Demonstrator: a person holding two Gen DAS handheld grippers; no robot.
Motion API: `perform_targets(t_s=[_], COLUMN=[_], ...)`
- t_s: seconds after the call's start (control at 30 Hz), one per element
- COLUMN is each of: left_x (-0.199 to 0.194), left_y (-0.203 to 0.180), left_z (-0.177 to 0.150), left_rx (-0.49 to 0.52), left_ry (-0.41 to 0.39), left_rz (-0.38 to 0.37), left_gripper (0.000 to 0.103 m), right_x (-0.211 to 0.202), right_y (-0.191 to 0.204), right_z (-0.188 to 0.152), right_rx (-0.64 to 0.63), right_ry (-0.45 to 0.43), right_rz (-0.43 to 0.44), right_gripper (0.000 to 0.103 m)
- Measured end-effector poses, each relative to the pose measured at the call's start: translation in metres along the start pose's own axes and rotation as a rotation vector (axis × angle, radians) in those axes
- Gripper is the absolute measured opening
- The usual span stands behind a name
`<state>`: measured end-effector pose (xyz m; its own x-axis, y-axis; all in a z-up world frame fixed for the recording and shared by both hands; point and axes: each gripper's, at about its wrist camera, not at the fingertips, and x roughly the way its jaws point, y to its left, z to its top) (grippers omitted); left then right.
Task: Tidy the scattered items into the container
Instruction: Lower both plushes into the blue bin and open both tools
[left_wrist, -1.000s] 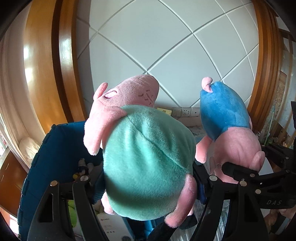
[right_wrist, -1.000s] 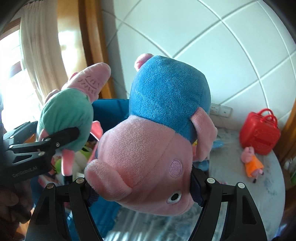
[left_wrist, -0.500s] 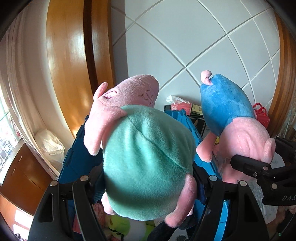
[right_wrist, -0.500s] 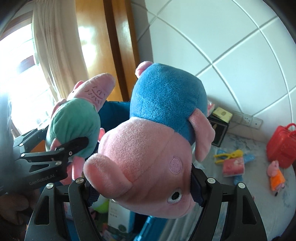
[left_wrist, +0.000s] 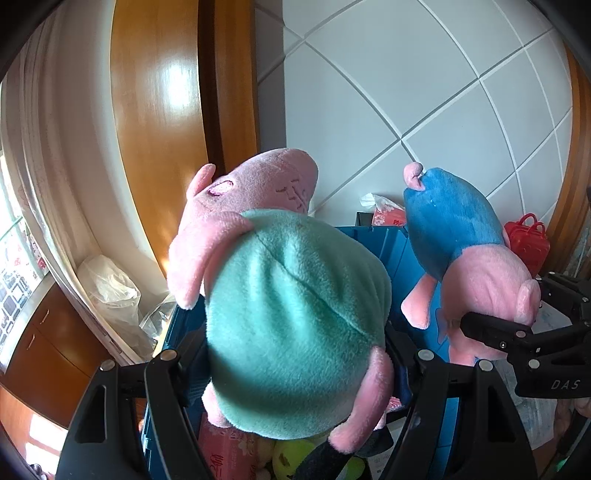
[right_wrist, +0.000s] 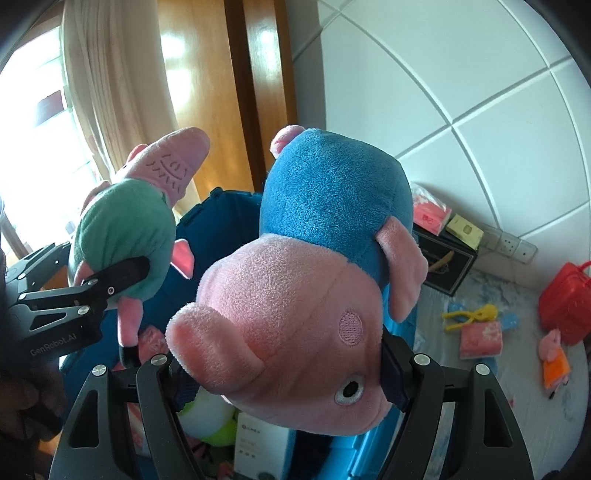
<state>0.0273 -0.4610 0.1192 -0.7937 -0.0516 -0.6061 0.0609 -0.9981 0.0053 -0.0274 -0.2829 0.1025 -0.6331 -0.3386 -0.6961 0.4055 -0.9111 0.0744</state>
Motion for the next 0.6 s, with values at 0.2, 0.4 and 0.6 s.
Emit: perform_targets(t_s=[0.2,0.4,0.6], left_x=[0.009,0.010,0.000], left_y=[0.007,0.008,0.009], left_z=[0.004,0.013,0.020], left_rx=[0.007,-0.032,-0.022], left_ry=[0.005,-0.020,-0.063], left_rz=[-0.011,-0.046,0.012], left_gripper=[0.075,0.088,0.103], right_x=[0.012,0.015,0.003], right_y=[0.007,0.008,0.009], right_z=[0.010,0.020,0.030], right_rx=[0.001,0.002,-0.001], right_ry=[0.009,-0.013,-0.068], right_rz=[-0.012,-0.028,-0.072], right_gripper=[0.077,0.092,0.103])
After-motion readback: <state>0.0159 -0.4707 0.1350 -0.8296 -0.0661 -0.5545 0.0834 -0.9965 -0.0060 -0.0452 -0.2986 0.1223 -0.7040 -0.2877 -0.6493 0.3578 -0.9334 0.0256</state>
